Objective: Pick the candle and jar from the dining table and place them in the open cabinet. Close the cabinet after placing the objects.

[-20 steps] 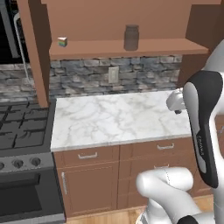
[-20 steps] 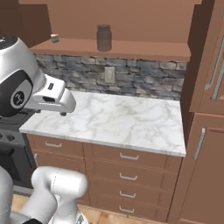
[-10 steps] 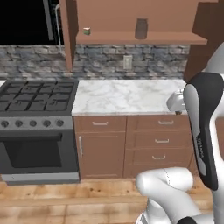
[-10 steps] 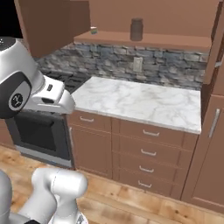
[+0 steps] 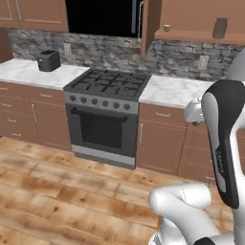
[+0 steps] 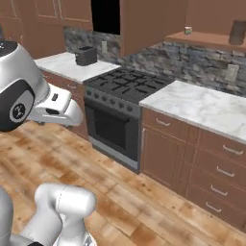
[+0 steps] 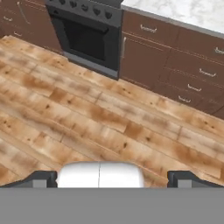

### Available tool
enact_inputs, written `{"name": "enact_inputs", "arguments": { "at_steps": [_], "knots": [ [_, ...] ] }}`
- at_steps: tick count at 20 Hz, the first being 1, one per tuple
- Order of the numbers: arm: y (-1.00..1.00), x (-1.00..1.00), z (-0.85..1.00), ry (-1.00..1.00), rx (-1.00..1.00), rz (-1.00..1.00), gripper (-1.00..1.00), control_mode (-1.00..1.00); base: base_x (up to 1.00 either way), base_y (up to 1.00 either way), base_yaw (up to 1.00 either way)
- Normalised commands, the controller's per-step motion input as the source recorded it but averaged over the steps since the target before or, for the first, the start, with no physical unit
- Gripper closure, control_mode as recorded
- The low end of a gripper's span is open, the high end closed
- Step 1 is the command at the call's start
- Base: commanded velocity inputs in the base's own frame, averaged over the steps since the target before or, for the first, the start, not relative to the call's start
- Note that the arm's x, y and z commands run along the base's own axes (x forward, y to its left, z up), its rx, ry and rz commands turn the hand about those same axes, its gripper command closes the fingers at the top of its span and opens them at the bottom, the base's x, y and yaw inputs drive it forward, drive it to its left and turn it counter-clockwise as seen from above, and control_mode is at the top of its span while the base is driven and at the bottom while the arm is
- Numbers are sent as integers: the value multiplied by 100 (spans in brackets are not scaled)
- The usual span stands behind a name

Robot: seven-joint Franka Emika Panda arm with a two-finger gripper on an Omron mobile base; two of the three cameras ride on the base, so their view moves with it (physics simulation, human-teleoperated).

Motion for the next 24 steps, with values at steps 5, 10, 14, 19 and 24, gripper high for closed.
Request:
{"name": "enact_inputs", "arguments": {
  "at_steps": [5,10,14,19,24],
  "knots": [
    [0,0,0,0,0,0,-100,100,-50,99,71],
    [0,0,0,0,0,0,-100,100,-40,100,70],
    [0,0,0,0,0,0,-100,100,-40,100,58],
    [0,0,0,0,0,0,-100,100,-21,100,49],
    [0,0,0,0,0,0,-100,100,5,100,36]
  ]
}}
